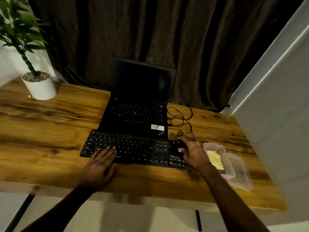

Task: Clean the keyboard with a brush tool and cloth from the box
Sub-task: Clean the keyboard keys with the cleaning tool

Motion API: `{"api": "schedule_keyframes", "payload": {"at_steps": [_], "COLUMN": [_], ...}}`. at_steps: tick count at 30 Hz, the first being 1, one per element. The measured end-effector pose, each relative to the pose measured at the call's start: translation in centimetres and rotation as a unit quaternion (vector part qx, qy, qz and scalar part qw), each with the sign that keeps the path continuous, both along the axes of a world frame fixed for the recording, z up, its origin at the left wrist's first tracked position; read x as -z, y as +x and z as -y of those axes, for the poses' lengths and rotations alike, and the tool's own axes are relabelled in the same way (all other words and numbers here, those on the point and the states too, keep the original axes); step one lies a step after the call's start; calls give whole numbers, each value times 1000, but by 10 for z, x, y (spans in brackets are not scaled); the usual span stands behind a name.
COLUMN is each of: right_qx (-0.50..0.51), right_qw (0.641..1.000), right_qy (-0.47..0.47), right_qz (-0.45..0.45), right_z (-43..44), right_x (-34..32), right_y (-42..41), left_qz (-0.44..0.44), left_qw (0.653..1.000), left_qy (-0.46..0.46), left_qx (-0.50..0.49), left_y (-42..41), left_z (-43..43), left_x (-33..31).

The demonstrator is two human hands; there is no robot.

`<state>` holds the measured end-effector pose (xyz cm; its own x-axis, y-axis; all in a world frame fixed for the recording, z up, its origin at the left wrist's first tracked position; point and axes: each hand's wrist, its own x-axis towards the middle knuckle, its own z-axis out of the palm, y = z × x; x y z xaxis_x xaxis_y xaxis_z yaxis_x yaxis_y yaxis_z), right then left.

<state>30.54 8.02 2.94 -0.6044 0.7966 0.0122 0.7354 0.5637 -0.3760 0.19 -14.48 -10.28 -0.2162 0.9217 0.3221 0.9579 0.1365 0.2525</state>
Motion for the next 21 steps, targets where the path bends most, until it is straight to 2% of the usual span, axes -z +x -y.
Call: {"api": "schedule_keyframes", "payload": {"at_steps": [3, 7, 16, 21], "right_qx": [16, 50, 10, 9], "right_qw": [1000, 996, 999, 1000], "right_qy": [-7, 12, -2, -3], "right_qz": [8, 77, -31, -10], "right_z": [-9, -21, 4, -11], "right_x": [-3, -7, 4, 0], "right_y": [10, 34, -11, 7], "left_qz": [-1, -5, -4, -8], "left_qw": [1000, 1000, 1000, 1000], "left_qy": [0, 9, 10, 8], "left_qx": [2, 6, 12, 10], "left_y": [0, -1, -2, -2], "left_z": [-1, -1, 0, -1], "left_x": [-1, 0, -1, 1]}}
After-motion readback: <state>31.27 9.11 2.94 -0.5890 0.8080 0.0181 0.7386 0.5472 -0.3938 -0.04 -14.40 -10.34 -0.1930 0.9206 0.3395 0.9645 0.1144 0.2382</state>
